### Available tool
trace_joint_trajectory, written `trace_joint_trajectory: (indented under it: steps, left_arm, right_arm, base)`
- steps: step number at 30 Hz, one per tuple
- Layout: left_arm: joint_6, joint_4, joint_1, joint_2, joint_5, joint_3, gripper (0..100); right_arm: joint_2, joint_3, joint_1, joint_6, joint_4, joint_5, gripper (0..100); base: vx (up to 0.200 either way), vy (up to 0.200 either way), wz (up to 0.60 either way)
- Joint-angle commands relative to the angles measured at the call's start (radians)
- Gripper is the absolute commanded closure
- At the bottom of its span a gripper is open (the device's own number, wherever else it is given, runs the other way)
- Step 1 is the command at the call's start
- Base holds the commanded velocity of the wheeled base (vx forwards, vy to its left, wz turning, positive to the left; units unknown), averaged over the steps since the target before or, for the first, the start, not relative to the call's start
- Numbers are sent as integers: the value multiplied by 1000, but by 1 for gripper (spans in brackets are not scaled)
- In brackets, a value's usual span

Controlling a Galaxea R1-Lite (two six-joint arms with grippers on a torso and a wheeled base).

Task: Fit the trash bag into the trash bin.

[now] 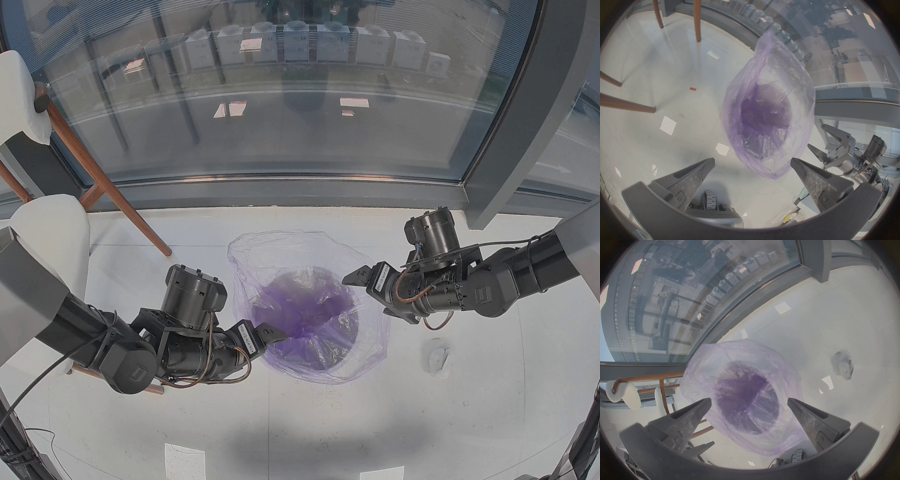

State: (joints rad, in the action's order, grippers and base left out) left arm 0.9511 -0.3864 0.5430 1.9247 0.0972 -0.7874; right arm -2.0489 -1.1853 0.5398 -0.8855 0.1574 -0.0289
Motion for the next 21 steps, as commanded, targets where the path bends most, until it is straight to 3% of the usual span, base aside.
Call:
trace_joint_trajectory:
  steps: [1,21]
  left_arm:
    - [8,7,3,68,-2,-49,0]
    - [55,4,26,264,-2,-239,0]
  right_arm:
    - [24,16,3,-1,-4,3,0]
    - [26,47,14,-3,57,14,0]
  base:
    - [0,0,0]
    - [0,0,0]
